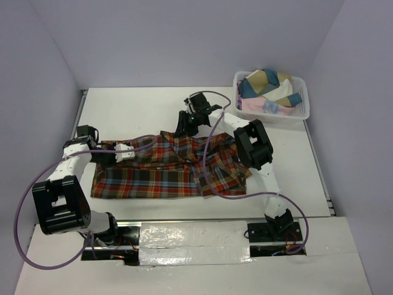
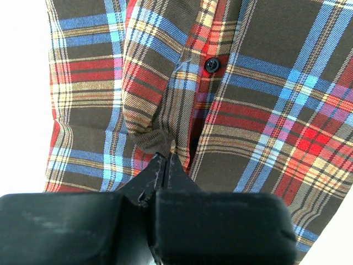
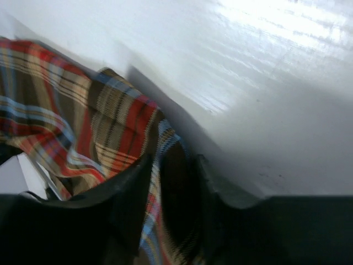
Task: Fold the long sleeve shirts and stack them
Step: Fold the shirt
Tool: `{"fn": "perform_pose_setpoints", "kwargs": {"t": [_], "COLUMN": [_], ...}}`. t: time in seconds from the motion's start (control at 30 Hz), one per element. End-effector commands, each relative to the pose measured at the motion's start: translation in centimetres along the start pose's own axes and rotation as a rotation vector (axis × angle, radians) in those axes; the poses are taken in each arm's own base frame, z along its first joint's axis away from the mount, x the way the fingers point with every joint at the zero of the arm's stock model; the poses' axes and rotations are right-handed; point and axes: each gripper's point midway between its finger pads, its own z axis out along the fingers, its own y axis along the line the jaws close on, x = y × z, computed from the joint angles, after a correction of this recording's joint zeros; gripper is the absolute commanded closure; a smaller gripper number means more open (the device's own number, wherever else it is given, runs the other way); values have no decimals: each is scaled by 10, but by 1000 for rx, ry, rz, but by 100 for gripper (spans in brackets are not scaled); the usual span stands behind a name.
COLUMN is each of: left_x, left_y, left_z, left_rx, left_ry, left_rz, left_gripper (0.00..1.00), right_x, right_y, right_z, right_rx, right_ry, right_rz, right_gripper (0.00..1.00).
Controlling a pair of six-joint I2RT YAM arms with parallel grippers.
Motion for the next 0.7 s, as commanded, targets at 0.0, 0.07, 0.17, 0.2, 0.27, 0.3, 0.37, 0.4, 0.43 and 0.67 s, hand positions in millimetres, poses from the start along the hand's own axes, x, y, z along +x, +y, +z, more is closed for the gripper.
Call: {"fn": "perform_pose_setpoints", "kwargs": {"t": [0.0, 0.07, 0.17, 0.2, 0.27, 0.3, 0.37, 0.4, 0.43, 0.67], "left_x": [-9, -8, -8, -8, -7, -6, -4, -4, -4, -2], "left_y": [3, 3, 3, 3, 2, 3, 2, 2, 2, 1], "left_z": [-1, -1, -1, -1, -2, -2, -2, -2, -2, 0], "left_rx": [-7, -9, -13, -15, -17, -20, -23, -26, -25, -23], "left_ry": [-28, -27, -23, -17, -11, -6, 4, 7, 8, 8], "left_rz": [17, 18, 22, 23, 21, 22, 18, 19, 21, 13], "left_gripper": [100, 100, 100, 100, 100, 100, 100, 100, 100, 100], "right_x": [-46, -52, -52, -50, -49, -46, -46, -44, -45, -33], "right_y": [44, 49, 46, 45, 43, 38, 32, 27, 23, 50], "right_z": [-35, -32, -20, -14, -8, -2, 1, 1, 1, 4], "right_rx": [-67, -97, -118, -132, -137, -125, -89, -59, -39, -77], "right_ry": [-172, -181, -169, -161, -142, -117, -110, -102, -110, -108], "right_rz": [-147, -131, -77, -65, -24, -4, 18, 35, 41, -50], "right_gripper": [50, 48, 51, 54, 56, 56, 52, 48, 46, 37]}}
